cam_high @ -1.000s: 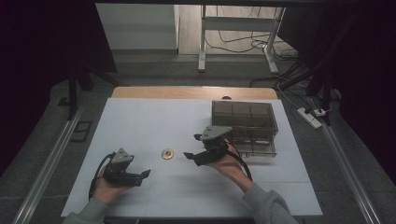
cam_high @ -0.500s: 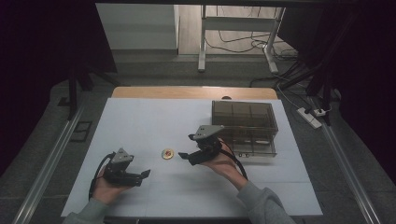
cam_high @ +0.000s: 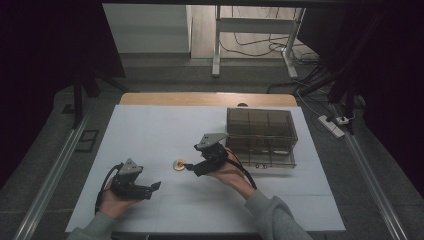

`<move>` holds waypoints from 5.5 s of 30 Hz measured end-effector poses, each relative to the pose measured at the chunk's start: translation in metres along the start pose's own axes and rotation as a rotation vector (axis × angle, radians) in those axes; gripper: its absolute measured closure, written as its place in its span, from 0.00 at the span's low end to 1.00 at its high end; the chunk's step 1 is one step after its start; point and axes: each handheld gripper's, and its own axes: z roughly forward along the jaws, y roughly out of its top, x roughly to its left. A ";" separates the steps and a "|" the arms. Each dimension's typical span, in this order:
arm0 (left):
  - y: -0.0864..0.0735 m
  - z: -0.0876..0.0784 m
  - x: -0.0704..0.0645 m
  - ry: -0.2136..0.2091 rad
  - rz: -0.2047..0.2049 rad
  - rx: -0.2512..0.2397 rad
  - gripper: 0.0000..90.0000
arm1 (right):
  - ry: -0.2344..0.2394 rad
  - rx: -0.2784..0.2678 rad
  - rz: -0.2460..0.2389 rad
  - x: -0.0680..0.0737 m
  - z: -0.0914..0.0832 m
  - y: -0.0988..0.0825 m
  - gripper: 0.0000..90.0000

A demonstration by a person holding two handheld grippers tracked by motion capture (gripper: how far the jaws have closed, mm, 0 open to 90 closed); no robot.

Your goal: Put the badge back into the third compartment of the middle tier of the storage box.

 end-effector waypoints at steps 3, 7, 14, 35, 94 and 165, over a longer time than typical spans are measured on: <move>0.000 0.000 0.000 -0.001 0.000 0.000 0.12 | 0.002 0.020 0.000 -0.001 0.008 0.002 0.23; 0.000 0.000 0.001 -0.001 0.000 0.000 0.12 | 0.005 0.046 0.004 -0.004 0.020 0.004 0.23; 0.000 0.000 0.001 -0.002 0.000 0.001 0.12 | 0.006 0.098 0.005 -0.006 0.033 0.001 0.23; -0.001 0.000 0.001 -0.001 0.003 0.006 0.12 | 0.028 0.134 -0.007 -0.004 0.054 0.005 0.27; -0.002 0.002 0.003 0.001 0.000 0.018 0.12 | -0.013 0.177 -0.032 0.001 0.081 -0.004 0.52; -0.002 0.003 0.004 0.008 -0.011 0.017 0.12 | -0.067 0.017 0.001 -0.003 -0.018 -0.011 0.52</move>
